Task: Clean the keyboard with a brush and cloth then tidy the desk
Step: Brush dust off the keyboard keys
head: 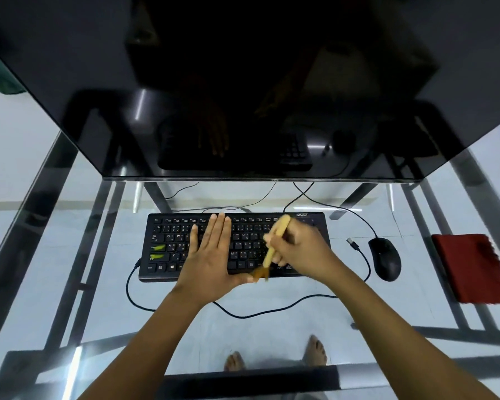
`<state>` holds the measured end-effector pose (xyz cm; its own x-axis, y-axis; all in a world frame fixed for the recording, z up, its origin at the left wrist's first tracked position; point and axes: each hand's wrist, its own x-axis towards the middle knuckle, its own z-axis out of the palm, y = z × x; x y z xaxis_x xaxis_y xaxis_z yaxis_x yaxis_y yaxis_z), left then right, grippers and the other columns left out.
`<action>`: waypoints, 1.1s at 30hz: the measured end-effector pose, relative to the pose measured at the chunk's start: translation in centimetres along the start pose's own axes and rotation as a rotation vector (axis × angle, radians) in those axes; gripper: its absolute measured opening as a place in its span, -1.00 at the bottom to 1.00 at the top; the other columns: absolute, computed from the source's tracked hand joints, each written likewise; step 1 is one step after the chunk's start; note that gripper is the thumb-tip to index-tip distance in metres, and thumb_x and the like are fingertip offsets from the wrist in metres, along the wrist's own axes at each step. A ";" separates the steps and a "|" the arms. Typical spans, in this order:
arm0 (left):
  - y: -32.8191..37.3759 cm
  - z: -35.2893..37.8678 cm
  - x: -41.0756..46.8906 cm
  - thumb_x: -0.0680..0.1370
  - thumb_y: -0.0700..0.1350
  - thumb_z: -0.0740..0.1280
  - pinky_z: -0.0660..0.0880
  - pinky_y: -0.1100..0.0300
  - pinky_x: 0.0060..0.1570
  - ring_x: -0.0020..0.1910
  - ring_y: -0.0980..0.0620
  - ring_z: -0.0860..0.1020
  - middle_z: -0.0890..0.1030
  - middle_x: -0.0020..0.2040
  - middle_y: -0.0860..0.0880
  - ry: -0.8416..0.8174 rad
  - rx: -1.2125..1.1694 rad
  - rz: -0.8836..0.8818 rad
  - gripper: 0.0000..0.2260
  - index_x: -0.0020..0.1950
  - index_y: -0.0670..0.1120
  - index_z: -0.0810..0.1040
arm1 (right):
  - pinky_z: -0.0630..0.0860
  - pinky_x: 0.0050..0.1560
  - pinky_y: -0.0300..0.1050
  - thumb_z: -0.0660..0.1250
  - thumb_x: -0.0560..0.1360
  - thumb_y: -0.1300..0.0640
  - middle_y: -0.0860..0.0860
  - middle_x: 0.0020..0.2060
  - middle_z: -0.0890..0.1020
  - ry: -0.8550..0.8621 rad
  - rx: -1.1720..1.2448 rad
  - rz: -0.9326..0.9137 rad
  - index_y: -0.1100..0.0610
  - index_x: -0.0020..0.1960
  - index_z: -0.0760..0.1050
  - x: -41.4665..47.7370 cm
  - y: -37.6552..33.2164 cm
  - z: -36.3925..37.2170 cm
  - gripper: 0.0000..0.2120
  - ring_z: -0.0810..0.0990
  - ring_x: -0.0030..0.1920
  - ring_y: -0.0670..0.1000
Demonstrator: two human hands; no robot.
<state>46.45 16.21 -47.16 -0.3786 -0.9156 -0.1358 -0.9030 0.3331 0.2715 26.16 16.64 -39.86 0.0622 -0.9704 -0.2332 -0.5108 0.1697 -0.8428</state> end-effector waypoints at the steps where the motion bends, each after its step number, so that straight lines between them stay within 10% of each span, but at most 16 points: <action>1: 0.3 -0.1 0.1 0.30 0.55 0.15 -0.31 -0.11 0.47 0.53 0.04 -0.32 -0.25 0.57 -0.04 -0.005 0.001 0.008 0.14 0.56 -0.14 -0.25 | 0.63 -0.18 -0.09 0.32 0.55 0.09 -0.01 -0.34 0.68 0.033 -0.079 -0.050 0.06 -0.10 0.51 -0.1 0.2 0.0 -0.93 0.66 -0.32 -0.08; 11: 3.9 -0.3 1.6 0.31 0.49 0.25 -0.36 -0.09 0.45 0.51 0.04 -0.36 -0.30 0.56 -0.04 -0.008 -0.042 0.054 0.15 0.55 -0.12 -0.30 | 0.54 -0.06 -0.24 0.29 0.57 0.15 -0.11 -0.21 0.65 0.408 -0.079 -0.172 0.07 -0.09 0.53 2.4 0.7 -1.5 -0.92 0.62 -0.18 -0.16; 33: 5.5 1.1 2.5 0.33 0.53 0.07 -0.31 -0.12 0.48 0.50 0.02 -0.38 -0.33 0.55 -0.04 -0.089 0.003 0.061 0.10 0.54 -0.14 -0.34 | 0.54 -0.08 -0.26 0.25 0.55 0.27 0.04 -0.14 0.65 0.525 -0.175 -0.060 0.14 -0.07 0.54 -0.8 4.3 -6.4 -0.89 0.62 -0.17 -0.01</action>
<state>40.32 16.03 -47.09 -0.4497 -0.8697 -0.2036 -0.8781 0.3888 0.2787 18.44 17.06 -40.22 -0.3172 -0.9403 0.1234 -0.6572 0.1241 -0.7435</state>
